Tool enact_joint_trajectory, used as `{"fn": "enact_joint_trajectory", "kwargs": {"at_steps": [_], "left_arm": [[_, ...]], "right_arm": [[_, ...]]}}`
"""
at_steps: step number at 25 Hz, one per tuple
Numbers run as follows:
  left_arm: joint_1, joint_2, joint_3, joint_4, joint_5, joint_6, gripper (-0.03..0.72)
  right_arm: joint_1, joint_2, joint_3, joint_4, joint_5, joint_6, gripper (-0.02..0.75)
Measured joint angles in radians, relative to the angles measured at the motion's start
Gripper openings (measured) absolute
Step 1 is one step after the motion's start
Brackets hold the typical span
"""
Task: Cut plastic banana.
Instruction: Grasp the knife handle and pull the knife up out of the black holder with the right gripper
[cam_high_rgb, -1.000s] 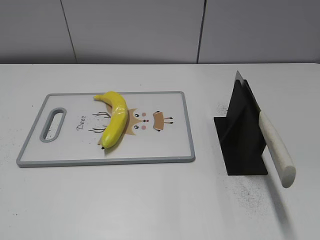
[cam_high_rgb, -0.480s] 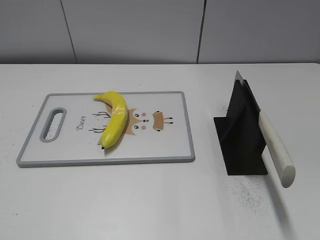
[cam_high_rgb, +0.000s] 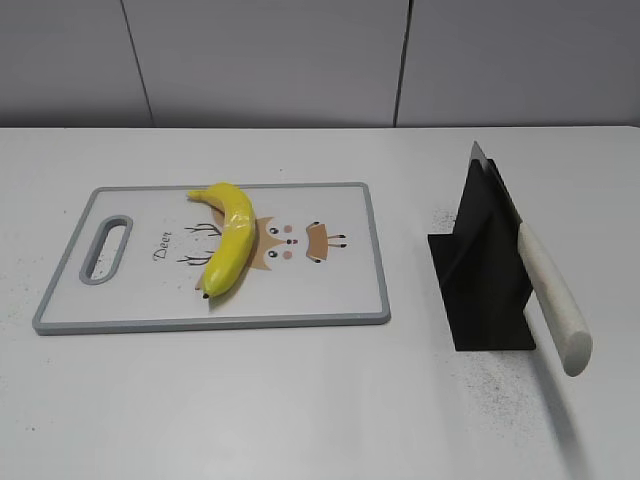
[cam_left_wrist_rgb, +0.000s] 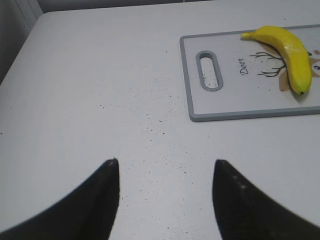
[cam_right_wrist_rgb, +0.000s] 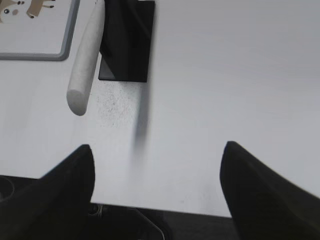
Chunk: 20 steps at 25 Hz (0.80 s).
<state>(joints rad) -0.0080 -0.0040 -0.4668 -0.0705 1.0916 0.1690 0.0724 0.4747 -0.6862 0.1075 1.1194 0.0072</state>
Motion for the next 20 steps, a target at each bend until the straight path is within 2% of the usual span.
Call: {"fn": "enact_joint_trajectory", "kwargs": {"at_steps": [5, 13, 20], "left_arm": [[0.000, 0.000, 0.000, 0.000, 0.000, 0.000, 0.553], [0.000, 0.000, 0.000, 0.000, 0.000, 0.000, 0.553], [0.000, 0.000, 0.000, 0.000, 0.000, 0.000, 0.553]], "right_arm": [[0.039, 0.133, -0.051, 0.023, 0.013, 0.026, 0.589], [0.259, 0.287, -0.119, -0.005, 0.019, 0.141, 0.589], [0.279, 0.504, -0.234, 0.016, 0.086, 0.189, 0.589]]}}
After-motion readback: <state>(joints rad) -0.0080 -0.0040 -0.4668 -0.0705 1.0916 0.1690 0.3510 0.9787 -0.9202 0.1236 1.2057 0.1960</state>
